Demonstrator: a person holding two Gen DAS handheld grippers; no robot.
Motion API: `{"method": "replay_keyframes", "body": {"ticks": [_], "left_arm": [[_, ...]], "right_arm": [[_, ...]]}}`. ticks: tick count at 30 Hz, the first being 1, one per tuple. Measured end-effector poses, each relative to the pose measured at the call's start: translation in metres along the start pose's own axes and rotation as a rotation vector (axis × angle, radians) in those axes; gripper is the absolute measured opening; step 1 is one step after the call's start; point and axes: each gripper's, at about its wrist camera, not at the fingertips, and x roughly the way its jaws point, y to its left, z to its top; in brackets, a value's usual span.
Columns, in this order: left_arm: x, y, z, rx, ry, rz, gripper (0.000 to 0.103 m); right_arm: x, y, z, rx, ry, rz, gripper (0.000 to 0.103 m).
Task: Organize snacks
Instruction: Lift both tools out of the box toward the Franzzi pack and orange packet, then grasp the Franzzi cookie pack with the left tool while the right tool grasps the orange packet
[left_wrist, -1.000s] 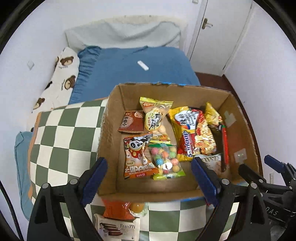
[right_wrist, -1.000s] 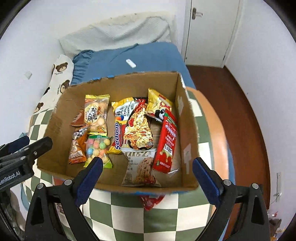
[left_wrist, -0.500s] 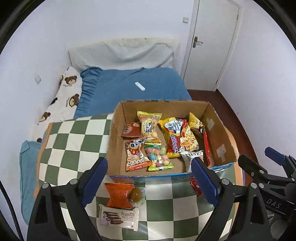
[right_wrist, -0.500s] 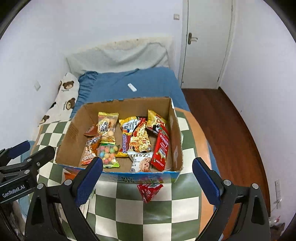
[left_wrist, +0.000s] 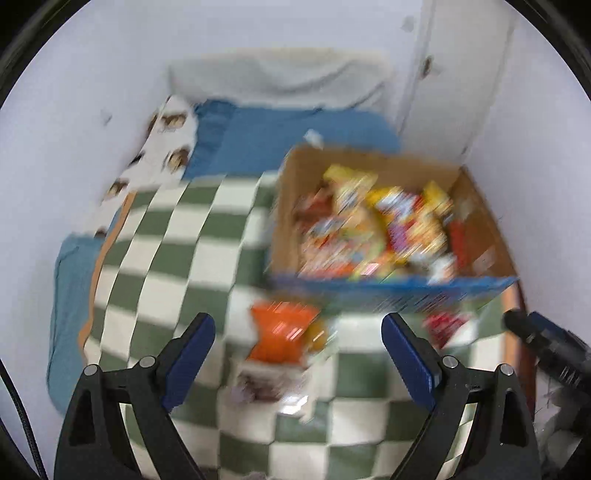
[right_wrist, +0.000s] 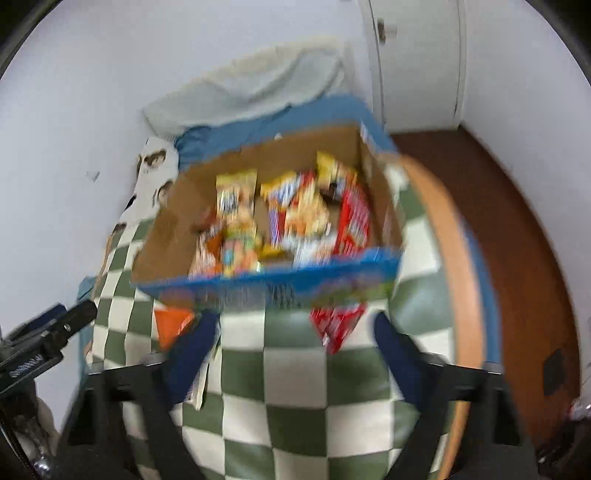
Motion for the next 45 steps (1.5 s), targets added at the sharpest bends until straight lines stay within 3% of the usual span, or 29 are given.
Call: {"method": "replay_keyframes", "body": {"ticks": [4,6,8,12,15,20,24,26,29,32,36,40,45], "left_arm": [[0.050,0.020,-0.027,-0.003,0.133,0.059,0.092],[0.080,0.028,-0.038,-0.036,0.250,0.023,0.092],[0.104,0.040,-0.051,-0.156,0.366,-0.051,0.092],[0.147,0.065,-0.077,-0.451,0.510,-0.189,0.092],[0.175,0.073,-0.087,-0.617,0.571,-0.235,0.092],[0.205,0.073,-0.090,-0.728,0.593,-0.179,0.092],[0.202,0.063,-0.088,-0.620,0.539,-0.139,0.092],[0.195,0.057,-0.091,-0.497,0.520,-0.118,0.083],[0.181,0.053,-0.106,-0.281,0.512,-0.056,0.082],[0.172,0.061,-0.126,-0.181,0.528,-0.007,0.082],[0.157,0.088,-0.143,-0.194,0.541,-0.010,0.082],[0.141,0.093,-0.143,-0.237,0.499,-0.040,0.082],[0.156,0.078,-0.137,-0.162,0.467,-0.004,0.081]], "right_arm": [[0.047,-0.018,-0.022,0.068,0.099,0.034,0.063],[0.061,-0.023,-0.029,0.092,0.125,0.040,0.063],[0.072,-0.027,-0.035,0.112,0.143,0.034,0.063],[0.087,-0.037,-0.041,0.147,0.165,0.021,0.063],[0.092,-0.039,-0.043,0.146,0.176,0.007,0.063],[0.097,-0.032,-0.046,0.118,0.186,-0.008,0.063],[0.099,-0.018,-0.051,0.077,0.199,-0.007,0.063],[0.100,-0.009,-0.056,0.045,0.211,0.000,0.063],[0.104,0.010,-0.062,-0.010,0.230,0.018,0.063],[0.113,0.033,-0.067,-0.055,0.251,0.047,0.063],[0.134,0.072,-0.069,-0.088,0.285,0.110,0.063],[0.156,0.117,-0.064,-0.123,0.288,0.170,0.063],[0.175,0.169,-0.053,-0.192,0.276,0.181,0.063]]}}
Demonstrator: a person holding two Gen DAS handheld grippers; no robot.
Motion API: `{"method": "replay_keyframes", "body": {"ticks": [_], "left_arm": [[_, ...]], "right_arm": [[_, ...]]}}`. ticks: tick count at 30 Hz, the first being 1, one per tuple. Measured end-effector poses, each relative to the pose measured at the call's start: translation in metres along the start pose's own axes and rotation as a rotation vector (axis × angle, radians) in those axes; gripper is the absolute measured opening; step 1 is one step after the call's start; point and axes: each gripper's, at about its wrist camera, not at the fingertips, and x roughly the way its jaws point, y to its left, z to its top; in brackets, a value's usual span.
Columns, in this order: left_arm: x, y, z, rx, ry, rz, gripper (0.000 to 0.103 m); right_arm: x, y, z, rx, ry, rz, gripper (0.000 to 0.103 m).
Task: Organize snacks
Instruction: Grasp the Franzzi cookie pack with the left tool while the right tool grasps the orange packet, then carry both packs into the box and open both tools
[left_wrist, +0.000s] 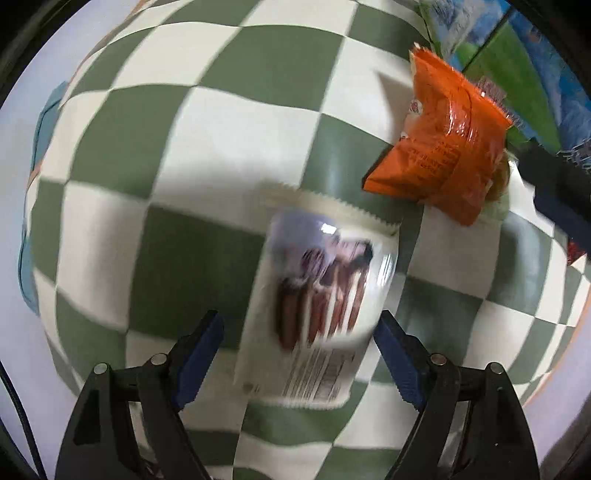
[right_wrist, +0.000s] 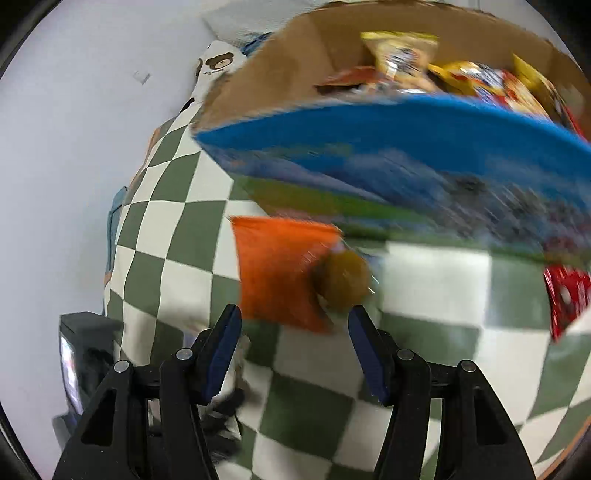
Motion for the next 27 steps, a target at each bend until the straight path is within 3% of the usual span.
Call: {"method": "replay_keyframes", "body": {"ticks": [1,3,10,12,16,17,23,27], "left_arm": [[0.004,0.001,0.000,0.009,-0.016,0.026,0.077],[0.001,0.013,0.002,-0.031,-0.034,0.029,0.057],[-0.011,0.060,-0.011,-0.171,-0.064,0.013,0.057],[-0.010,0.062,-0.012,-0.174,-0.062,0.011,0.057],[-0.013,0.037,-0.004,-0.151,-0.069,0.008,0.057],[-0.007,0.045,0.011,-0.149,-0.065,-0.005,0.057],[-0.012,0.007,-0.014,-0.075,-0.036,-0.089,0.057],[-0.011,-0.040,-0.026,0.020,-0.016,-0.119,0.057]], "right_arm": [[0.005,0.006,0.005,-0.002,0.009,-0.001,0.063],[0.013,0.011,0.011,0.005,0.023,-0.005,0.063],[0.052,0.035,0.023,0.005,0.071,-0.062,0.063],[0.063,0.040,0.022,-0.020,0.074,-0.100,0.053],[0.063,0.048,0.014,-0.098,0.079,-0.120,0.049],[0.058,0.047,0.009,-0.108,0.086,-0.113,0.049],[0.004,0.020,-0.026,-0.114,0.127,-0.049,0.049],[-0.029,-0.021,-0.052,-0.074,0.161,-0.087,0.049]]}}
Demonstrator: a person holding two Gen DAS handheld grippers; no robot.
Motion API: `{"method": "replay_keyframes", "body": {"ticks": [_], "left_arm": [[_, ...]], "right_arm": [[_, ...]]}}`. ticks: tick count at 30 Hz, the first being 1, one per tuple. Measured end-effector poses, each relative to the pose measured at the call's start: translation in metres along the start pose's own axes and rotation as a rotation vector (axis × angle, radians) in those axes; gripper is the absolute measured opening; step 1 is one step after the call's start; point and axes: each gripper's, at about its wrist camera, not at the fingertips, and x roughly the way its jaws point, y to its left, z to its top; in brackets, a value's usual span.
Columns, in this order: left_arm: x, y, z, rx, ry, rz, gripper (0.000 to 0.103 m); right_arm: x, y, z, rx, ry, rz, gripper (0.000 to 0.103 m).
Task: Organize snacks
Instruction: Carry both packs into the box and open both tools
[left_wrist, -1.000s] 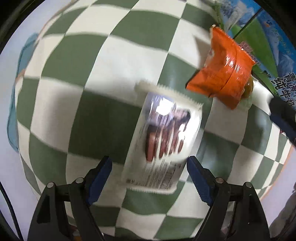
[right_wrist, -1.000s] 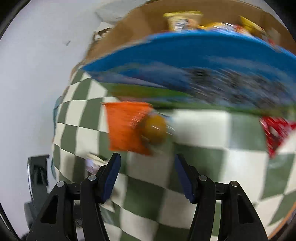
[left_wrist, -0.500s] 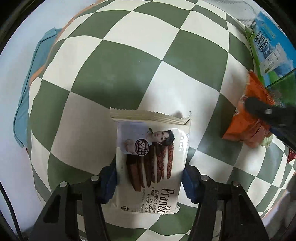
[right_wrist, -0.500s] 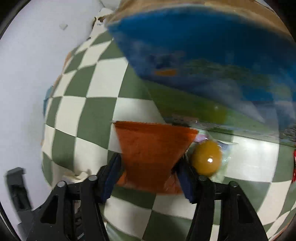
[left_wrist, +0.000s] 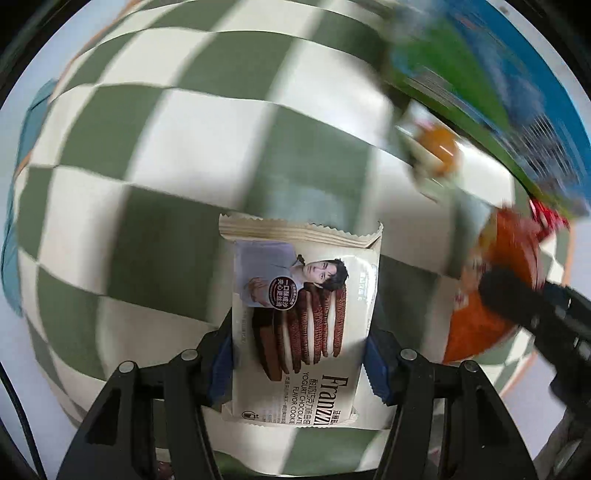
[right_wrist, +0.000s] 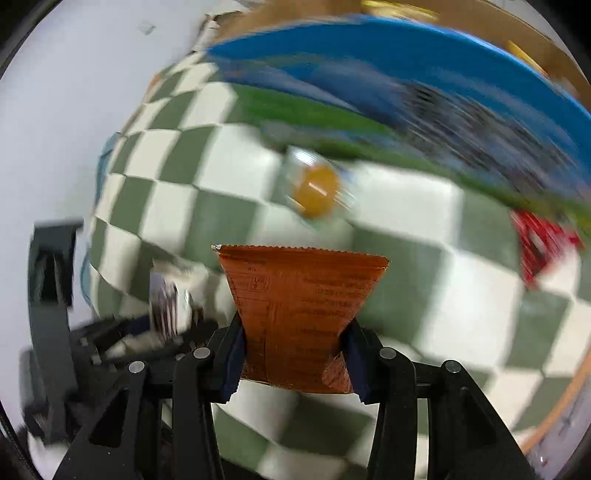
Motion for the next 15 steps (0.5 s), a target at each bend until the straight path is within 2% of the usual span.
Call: {"method": "replay_keyframes", "body": {"ticks": [3,5,8,12,15], "left_arm": [[0.007,-0.031,-0.001,0.063,-0.001,0.016,0.057],[0.014,-0.046,-0.003,0.091,0.005,0.024,0.057],[0.029,-0.064,-0.008,0.138,0.012,0.063,0.058],[0.046,-0.076,-0.015,0.168,0.016,0.099,0.059],[0.058,-0.078,-0.010,0.169,0.024,0.097,0.060]], "right_arm": [[-0.002,-0.029,-0.026,0.035,0.021,-0.084,0.049],[0.004,-0.051,-0.042,0.089,0.057,-0.097,0.049],[0.014,-0.065,-0.054,0.128,0.063,-0.111,0.049],[0.023,-0.072,-0.056,0.157,0.047,-0.130,0.059],[0.019,-0.069,-0.056,0.178,0.036,-0.094,0.074]]}}
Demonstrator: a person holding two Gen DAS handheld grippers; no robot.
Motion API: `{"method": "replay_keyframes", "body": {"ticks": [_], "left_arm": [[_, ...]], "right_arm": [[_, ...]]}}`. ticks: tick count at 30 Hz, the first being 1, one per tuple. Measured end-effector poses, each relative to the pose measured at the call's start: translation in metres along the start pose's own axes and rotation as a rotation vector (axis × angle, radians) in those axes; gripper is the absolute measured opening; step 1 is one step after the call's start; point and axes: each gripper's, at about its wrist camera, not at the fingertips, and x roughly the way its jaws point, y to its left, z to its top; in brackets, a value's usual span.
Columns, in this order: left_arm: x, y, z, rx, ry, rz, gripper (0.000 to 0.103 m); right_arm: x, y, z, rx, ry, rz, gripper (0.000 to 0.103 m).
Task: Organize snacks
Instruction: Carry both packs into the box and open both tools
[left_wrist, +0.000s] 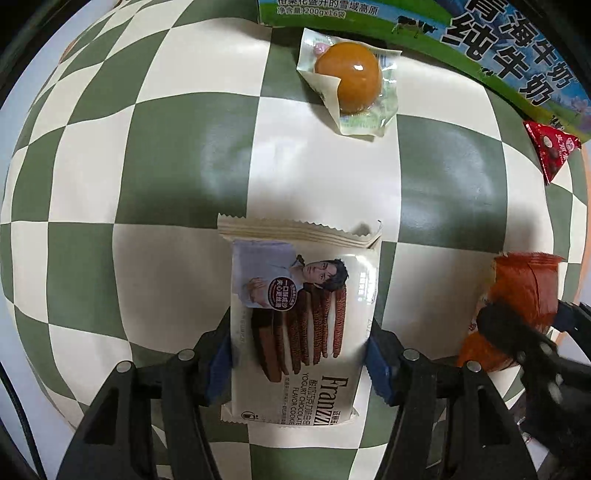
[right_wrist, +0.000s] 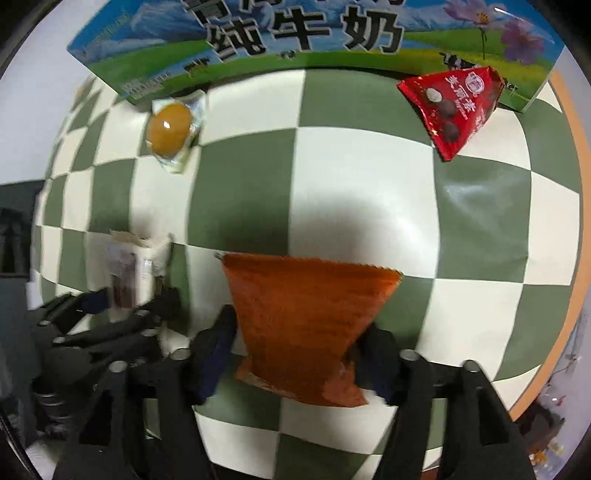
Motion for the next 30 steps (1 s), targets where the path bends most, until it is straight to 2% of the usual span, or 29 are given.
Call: {"method": "replay_keyframes", "body": {"ticks": [2,6,11,12,14,15,20,25,30], "left_arm": [[-0.004,0.010,0.006,0.000,0.008,-0.005,0.060],[-0.023,0.027,0.025,-0.023,0.052,-0.039,0.060],[-0.012,0.033,0.011,-0.022,0.055,-0.042,0.060],[-0.011,0.032,0.011,-0.020,0.053,-0.039,0.060],[-0.015,0.025,0.018,-0.020,0.039,-0.041,0.059],[-0.017,0.023,0.018,-0.008,0.028,-0.037,0.057],[-0.030,0.015,0.009,0.004,-0.025,-0.055,0.056],[-0.080,0.002,0.022,0.006,-0.100,-0.132,0.056],[-0.157,-0.018,0.058,0.031,-0.215,-0.243,0.056]], "right_arm": [[-0.009,0.001,-0.002,-0.001,-0.017,0.005,0.079],[-0.022,-0.004,-0.010,0.008,-0.026,0.015,0.080],[-0.013,-0.006,-0.017,0.026,-0.025,-0.016,0.080],[-0.004,0.006,-0.014,0.033,-0.026,-0.022,0.079],[-0.001,0.005,-0.016,0.038,-0.046,-0.034,0.069],[0.000,0.005,-0.016,0.030,-0.056,-0.048,0.057],[-0.008,0.001,-0.020,0.004,-0.082,-0.015,0.051],[-0.055,-0.022,-0.018,0.046,-0.137,0.073,0.050],[-0.136,-0.045,0.008,0.063,-0.277,0.155,0.050]]}}
